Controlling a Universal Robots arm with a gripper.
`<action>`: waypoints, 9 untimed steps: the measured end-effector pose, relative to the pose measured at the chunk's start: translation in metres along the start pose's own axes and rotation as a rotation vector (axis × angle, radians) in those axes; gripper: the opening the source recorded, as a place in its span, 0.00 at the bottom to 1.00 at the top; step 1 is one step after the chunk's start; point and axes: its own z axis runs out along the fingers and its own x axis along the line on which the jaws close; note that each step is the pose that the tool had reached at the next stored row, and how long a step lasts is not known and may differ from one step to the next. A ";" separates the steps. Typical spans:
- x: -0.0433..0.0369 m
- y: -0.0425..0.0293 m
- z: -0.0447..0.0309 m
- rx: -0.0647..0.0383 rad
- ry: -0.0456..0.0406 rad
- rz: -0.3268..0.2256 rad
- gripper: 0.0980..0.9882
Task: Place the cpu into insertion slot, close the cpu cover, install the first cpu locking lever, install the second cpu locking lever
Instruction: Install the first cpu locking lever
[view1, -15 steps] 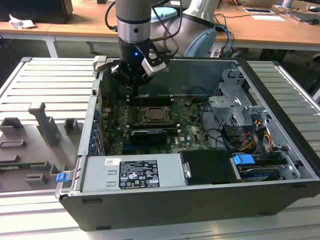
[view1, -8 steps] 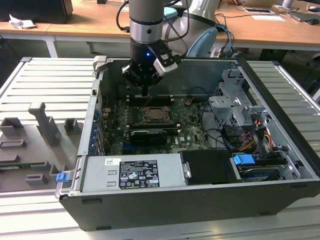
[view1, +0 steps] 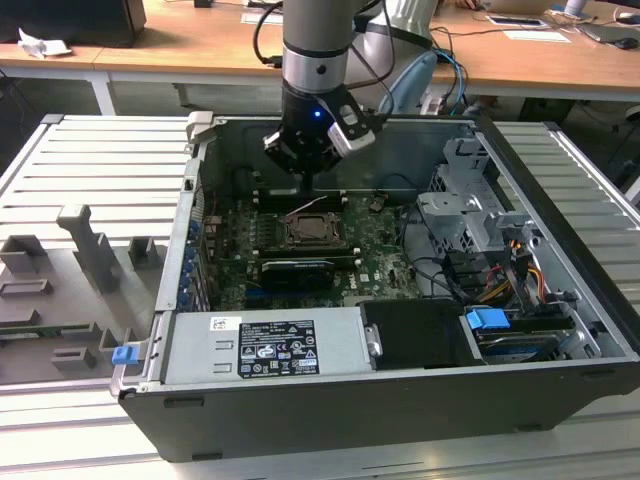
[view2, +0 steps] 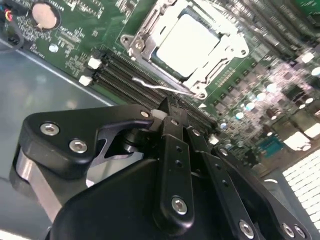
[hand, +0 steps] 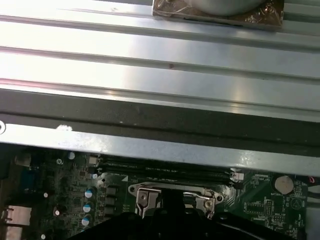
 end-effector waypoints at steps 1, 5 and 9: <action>-0.0003 -0.0002 0.0009 -0.009 -0.0015 0.007 0.01; -0.0012 -0.0008 0.0033 -0.030 -0.0047 0.026 0.01; -0.0022 -0.0027 0.0089 -0.039 -0.0058 0.028 0.01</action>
